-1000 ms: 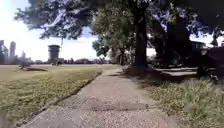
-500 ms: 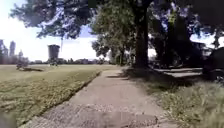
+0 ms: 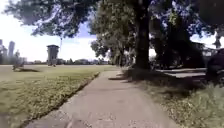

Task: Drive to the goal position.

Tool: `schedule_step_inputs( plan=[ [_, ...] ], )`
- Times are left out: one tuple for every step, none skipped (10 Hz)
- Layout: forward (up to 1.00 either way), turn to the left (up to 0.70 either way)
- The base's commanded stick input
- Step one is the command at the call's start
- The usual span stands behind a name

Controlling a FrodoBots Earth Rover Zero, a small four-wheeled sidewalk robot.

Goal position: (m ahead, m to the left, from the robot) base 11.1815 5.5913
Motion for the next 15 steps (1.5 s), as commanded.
schedule_step_inputs(
  plan=[
    [0.91, 0.00],
    [0.98, 0.00],
    [0.98, 0.00],
    [0.98, 0.00],
    [0.99, 0.00],
    [0.98, 0.00],
    [0.98, 0.00],
    [0.98, 0.00],
    [0.98, 0.00],
    [0.98, 0.00],
    [0.99, 0.00],
    [0.98, 0.00],
    [0.99, 0.00],
    [0.99, 0.00],
    [0.99, 0.02]
  ],
)
